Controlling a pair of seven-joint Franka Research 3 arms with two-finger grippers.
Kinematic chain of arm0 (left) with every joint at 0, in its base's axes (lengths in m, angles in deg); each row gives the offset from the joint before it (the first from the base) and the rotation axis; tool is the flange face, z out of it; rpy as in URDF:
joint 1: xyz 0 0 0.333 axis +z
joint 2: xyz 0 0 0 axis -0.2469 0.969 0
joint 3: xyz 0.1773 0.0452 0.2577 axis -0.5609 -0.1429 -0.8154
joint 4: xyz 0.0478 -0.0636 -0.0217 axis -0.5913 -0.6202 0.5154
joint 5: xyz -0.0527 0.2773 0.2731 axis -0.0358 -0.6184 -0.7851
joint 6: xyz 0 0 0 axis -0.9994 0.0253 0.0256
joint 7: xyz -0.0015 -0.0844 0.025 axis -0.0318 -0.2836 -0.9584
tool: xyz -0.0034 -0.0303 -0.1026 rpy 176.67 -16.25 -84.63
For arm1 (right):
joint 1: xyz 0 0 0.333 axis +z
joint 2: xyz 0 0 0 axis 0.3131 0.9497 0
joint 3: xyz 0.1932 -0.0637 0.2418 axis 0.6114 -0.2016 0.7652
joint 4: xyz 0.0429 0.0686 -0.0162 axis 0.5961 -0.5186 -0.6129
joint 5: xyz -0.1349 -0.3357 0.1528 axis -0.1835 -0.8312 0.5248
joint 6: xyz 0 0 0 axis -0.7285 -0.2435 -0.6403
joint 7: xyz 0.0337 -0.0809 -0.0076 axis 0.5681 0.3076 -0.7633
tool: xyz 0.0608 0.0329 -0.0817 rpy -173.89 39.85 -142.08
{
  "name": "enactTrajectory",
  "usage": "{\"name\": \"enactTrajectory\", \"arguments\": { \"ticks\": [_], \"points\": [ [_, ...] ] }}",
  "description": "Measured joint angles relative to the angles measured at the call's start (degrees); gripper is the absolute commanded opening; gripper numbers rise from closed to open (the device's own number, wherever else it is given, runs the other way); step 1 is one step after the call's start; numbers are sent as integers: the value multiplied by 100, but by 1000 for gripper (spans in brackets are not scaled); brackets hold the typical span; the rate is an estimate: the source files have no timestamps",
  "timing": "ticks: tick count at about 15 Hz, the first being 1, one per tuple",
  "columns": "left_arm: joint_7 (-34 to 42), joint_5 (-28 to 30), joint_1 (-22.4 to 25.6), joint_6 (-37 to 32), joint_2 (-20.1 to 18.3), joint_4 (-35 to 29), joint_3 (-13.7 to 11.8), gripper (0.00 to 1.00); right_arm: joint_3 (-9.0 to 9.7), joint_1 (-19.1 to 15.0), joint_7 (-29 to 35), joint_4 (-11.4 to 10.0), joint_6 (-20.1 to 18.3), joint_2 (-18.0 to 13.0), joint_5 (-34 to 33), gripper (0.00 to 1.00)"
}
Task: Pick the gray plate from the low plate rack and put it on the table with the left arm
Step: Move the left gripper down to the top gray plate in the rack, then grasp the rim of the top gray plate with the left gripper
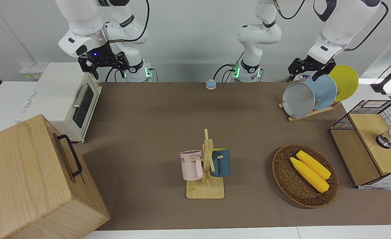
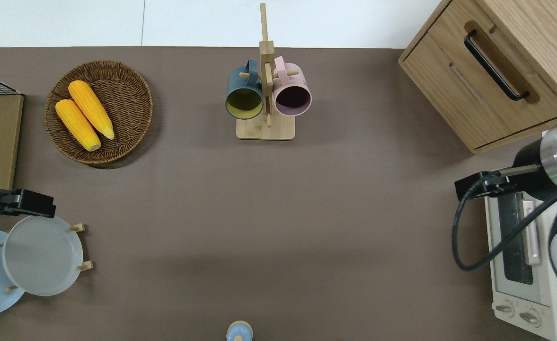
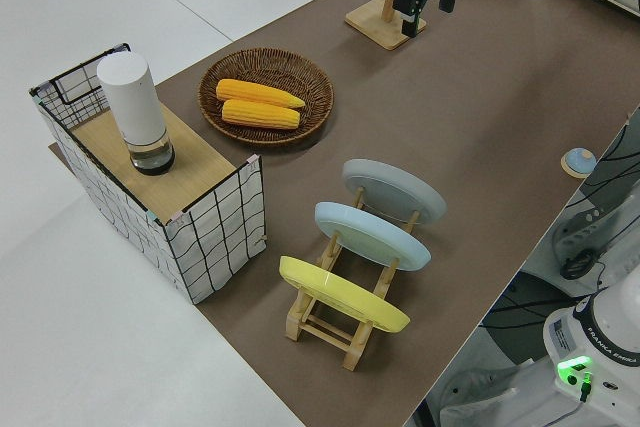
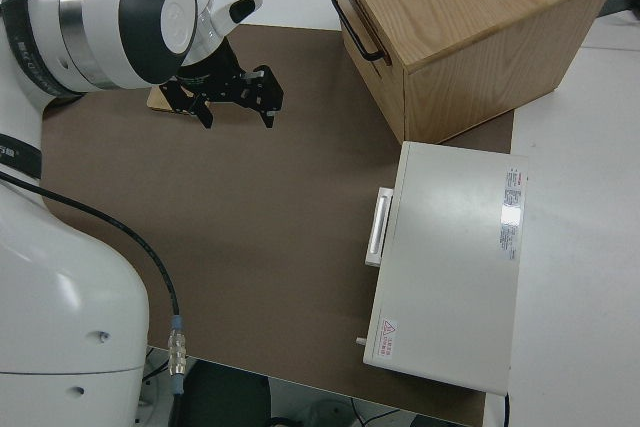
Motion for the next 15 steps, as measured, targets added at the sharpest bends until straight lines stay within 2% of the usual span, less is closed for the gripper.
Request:
{"name": "enactTrajectory", "arguments": {
  "ticks": [5,10,15],
  "points": [
    [-23,-56,148,83,-421,-641,-125,993,0,0,0,0,0,0,0,983],
    [-189,-357,301,626,-820,-1425,-136,993,0,0,0,0,0,0,0,983],
    [-210,-672,573,1277,-982,-2033,-150,993,0,0,0,0,0,0,0,983]
  ]
}}
